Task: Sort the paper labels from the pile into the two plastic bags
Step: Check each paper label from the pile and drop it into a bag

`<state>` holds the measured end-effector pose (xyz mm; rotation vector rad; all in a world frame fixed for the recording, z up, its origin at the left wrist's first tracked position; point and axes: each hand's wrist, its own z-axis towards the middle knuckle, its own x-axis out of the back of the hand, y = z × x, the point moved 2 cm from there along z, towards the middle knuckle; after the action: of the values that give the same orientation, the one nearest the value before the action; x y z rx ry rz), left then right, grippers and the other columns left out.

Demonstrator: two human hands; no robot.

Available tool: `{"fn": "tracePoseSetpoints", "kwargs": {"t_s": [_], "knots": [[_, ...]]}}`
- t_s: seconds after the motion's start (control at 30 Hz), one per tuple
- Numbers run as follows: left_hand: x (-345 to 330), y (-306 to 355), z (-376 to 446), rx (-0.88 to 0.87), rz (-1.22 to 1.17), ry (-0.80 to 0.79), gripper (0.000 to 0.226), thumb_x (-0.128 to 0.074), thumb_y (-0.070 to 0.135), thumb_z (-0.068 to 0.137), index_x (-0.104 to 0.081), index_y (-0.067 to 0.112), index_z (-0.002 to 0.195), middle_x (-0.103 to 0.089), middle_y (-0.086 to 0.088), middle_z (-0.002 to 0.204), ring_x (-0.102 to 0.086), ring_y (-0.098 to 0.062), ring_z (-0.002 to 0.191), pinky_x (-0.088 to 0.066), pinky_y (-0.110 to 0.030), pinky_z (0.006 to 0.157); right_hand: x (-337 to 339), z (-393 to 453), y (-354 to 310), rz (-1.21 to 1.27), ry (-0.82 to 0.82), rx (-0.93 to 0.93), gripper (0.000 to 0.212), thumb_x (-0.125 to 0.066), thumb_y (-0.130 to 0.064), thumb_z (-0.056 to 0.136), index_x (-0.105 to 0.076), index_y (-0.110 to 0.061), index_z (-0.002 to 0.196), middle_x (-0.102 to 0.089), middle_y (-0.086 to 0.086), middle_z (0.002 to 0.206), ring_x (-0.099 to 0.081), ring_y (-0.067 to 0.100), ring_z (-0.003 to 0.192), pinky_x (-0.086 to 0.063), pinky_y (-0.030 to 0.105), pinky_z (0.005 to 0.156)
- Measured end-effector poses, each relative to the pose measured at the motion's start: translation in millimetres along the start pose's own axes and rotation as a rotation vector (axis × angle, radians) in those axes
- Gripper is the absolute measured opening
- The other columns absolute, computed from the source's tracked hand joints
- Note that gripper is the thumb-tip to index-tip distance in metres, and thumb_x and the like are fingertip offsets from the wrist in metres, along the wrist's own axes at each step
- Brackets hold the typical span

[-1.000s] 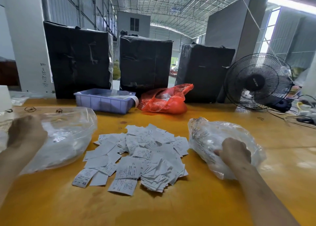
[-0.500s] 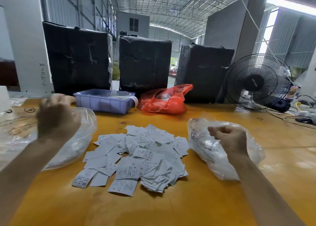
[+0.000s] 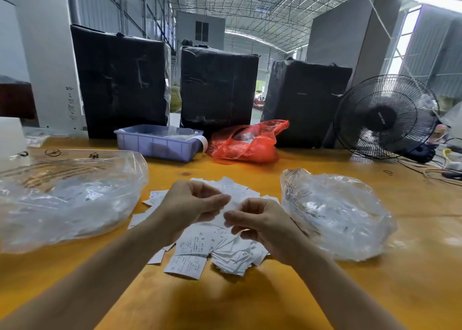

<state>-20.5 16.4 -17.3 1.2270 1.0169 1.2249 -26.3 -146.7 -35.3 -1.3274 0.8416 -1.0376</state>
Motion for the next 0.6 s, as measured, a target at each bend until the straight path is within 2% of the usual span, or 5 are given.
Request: {"fn": "tracePoseSetpoints", "kwargs": {"t_s": [0.1,0.23,0.33,0.47,0.6], "knots": [[4.5,-3.4,2.0,-0.006,0.043,0.056,0.016,-0.078,0.004,0.068,-0.068,0.003,0.08,-0.07,-0.003,0.064,-0.066,-0.009,0.057,-0.053,-0.017,0.055,0.3,0.3,-1.8,0.223,-0.009,-0.059,0.034,-0.076,-0.015,0.065,-0.051,-0.01,0.087,-0.073,0.012,0.086,-0.07,0.021,0.076,-0.051,0.023,0.06],[7.8,-6.2,2.7,0.009,0.073,0.06,0.021,-0.078,-0.002,0.068,-0.067,0.006,0.084,-0.073,-0.006,0.067,-0.068,-0.011,0.057,-0.052,-0.018,0.052,3.4,2.5,-1.7,0.354,0.086,-0.1,0.056,-0.076,-0.006,0.056,-0.054,-0.008,0.108,-0.07,0.005,0.073,-0.067,0.016,0.065,-0.052,0.025,0.06],[7.2,-5.7,3.0,0.008,0.016,0.068,0.021,-0.076,-0.004,0.07,-0.066,0.005,0.087,-0.074,-0.009,0.071,-0.07,-0.015,0.061,-0.054,-0.018,0.053,7.5,3.4,-0.7,0.335,0.126,-0.112,0.043,-0.076,-0.013,0.057,-0.064,-0.009,0.098,-0.069,0.002,0.073,-0.065,0.012,0.064,-0.051,0.024,0.062],[6.2,-6.8,2.8,-0.009,-0.025,0.115,0.025,-0.079,0.002,0.066,-0.066,0.004,0.087,-0.073,-0.014,0.075,-0.07,-0.016,0.061,-0.056,-0.019,0.056,3.1,-0.2,2.2,0.078,0.026,-0.115,0.038,-0.076,-0.039,0.06,-0.071,-0.019,0.092,-0.072,-0.005,0.082,-0.066,0.01,0.077,-0.051,0.025,0.07],[5.3,-6.6,2.2,0.005,0.029,0.078,0.035,-0.082,0.013,0.058,-0.067,0.006,0.089,-0.073,-0.01,0.071,-0.067,-0.013,0.06,-0.056,-0.022,0.06,-0.7,0.5,4.2,0.017,0.085,-0.011,0.011,-0.073,-0.023,0.074,-0.073,-0.014,0.08,-0.07,-0.001,0.071,-0.063,0.01,0.066,-0.049,0.02,0.063]]}}
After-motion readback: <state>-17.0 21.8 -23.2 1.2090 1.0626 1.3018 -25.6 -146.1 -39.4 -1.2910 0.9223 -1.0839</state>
